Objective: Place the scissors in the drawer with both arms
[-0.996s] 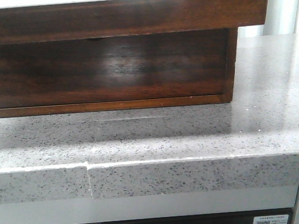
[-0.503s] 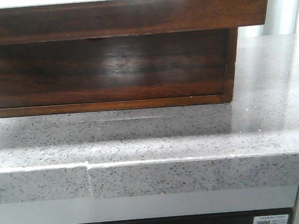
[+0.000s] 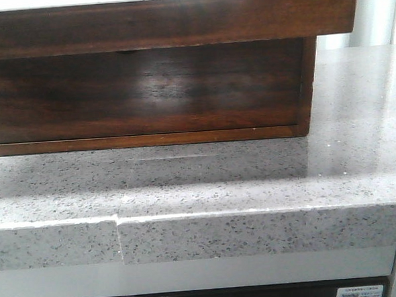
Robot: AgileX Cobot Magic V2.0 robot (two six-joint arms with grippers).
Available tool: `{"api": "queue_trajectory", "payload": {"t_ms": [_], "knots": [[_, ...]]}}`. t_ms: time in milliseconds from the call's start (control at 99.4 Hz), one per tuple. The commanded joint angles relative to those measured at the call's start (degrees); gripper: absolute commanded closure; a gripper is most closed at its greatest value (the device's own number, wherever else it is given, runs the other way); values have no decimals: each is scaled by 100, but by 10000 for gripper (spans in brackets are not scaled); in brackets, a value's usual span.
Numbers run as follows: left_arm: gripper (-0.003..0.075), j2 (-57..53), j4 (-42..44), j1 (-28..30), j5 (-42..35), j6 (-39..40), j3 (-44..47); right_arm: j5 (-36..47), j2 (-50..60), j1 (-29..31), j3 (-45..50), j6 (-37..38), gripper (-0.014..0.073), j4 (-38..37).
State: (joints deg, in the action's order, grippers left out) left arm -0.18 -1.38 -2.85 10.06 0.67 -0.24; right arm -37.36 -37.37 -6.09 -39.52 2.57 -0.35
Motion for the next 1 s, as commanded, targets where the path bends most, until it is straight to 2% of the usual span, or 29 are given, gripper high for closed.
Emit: {"api": "queue_trajectory", "payload": {"t_ms": [0, 241, 483, 543, 985], "knots": [[741, -154, -28, 30, -415, 54, 192, 989, 654, 204, 341, -44, 662, -170], [741, -154, -28, 30, -415, 54, 192, 2888, 2765, 998, 2582, -44, 662, -160], [741, -154, -28, 30, -415, 54, 192, 4249, 3929, 1078, 4128, -44, 662, -160], [741, -154, -28, 30, -415, 54, 192, 3938, 3907, 1078, 4058, -44, 662, -160], [741, -154, -28, 30, -415, 54, 192, 4074, 3921, 1078, 4102, -44, 662, -160]]}}
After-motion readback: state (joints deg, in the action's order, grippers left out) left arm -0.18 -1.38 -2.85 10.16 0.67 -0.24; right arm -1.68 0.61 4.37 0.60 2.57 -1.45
